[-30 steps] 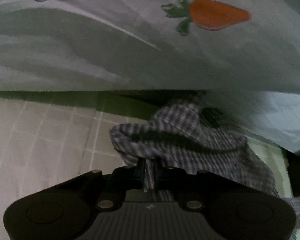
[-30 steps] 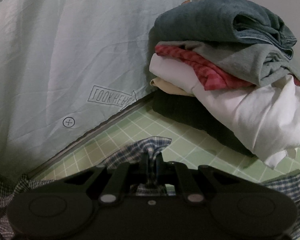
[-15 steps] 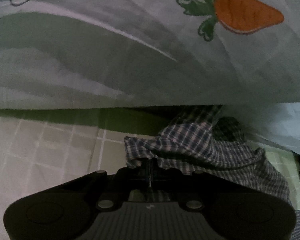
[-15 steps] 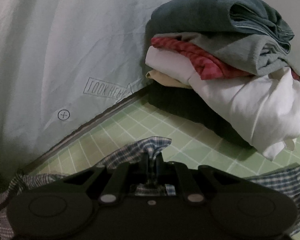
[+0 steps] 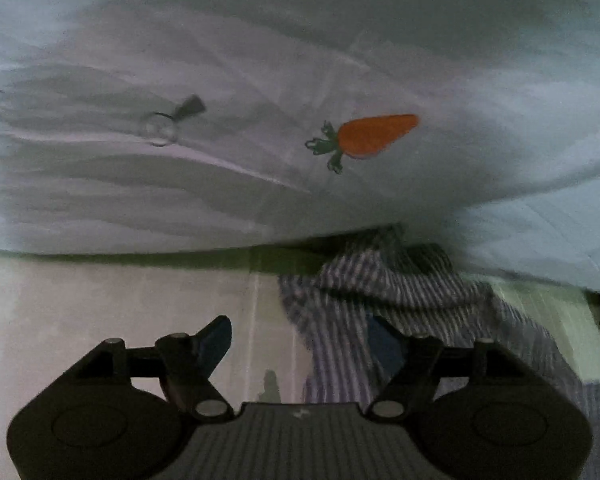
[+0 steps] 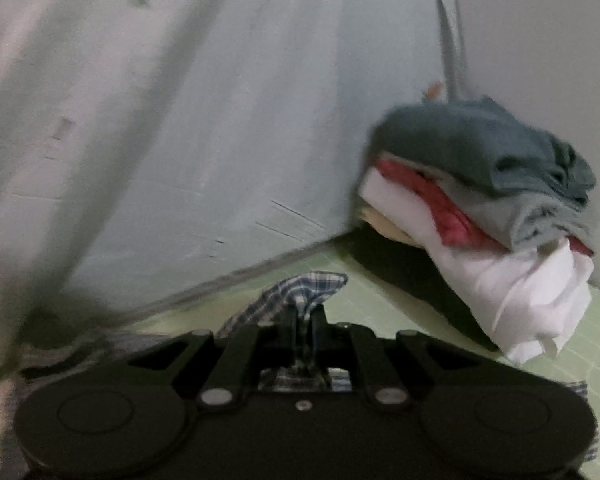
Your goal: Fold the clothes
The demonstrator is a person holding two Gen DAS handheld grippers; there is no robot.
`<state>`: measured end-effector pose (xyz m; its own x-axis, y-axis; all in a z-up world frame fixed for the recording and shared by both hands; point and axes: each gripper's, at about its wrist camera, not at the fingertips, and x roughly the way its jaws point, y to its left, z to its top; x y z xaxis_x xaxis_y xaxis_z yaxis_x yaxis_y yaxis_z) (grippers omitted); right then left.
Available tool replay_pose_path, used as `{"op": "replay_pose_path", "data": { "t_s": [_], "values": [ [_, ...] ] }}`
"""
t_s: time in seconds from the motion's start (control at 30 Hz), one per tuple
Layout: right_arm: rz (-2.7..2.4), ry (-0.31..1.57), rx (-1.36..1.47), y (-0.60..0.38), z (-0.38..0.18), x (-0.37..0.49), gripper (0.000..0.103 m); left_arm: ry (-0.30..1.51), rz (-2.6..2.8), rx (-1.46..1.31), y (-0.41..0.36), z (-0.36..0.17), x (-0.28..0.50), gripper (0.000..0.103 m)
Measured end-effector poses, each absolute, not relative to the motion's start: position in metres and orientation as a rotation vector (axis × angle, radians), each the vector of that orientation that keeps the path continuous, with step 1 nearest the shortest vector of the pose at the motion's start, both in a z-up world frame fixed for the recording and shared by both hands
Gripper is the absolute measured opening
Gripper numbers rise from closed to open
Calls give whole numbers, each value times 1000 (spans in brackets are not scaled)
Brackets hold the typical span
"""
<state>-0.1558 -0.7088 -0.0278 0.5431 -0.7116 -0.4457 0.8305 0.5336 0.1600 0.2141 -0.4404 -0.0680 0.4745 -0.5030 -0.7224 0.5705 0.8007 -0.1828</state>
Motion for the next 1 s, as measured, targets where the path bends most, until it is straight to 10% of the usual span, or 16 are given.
{"op": "replay_pose_path", "data": {
  "t_s": [0.53, 0.63, 0.87, 1.0],
  "values": [
    [-456, 603, 446, -502, -84, -193, 8, 1004, -605, 121, -292, -87, 46, 78],
    [-406, 663, 469, -490, -92, -198, 18, 1015, -601, 113, -288, -88, 31, 78],
    [-516, 666, 414, -502, -84, -226, 88, 1035, -661, 82, -303, -89, -11, 78],
    [-631, 762, 411, -528, -96, -242, 89, 1045, -729, 96, -330, -95, -38, 78]
  ]
}}
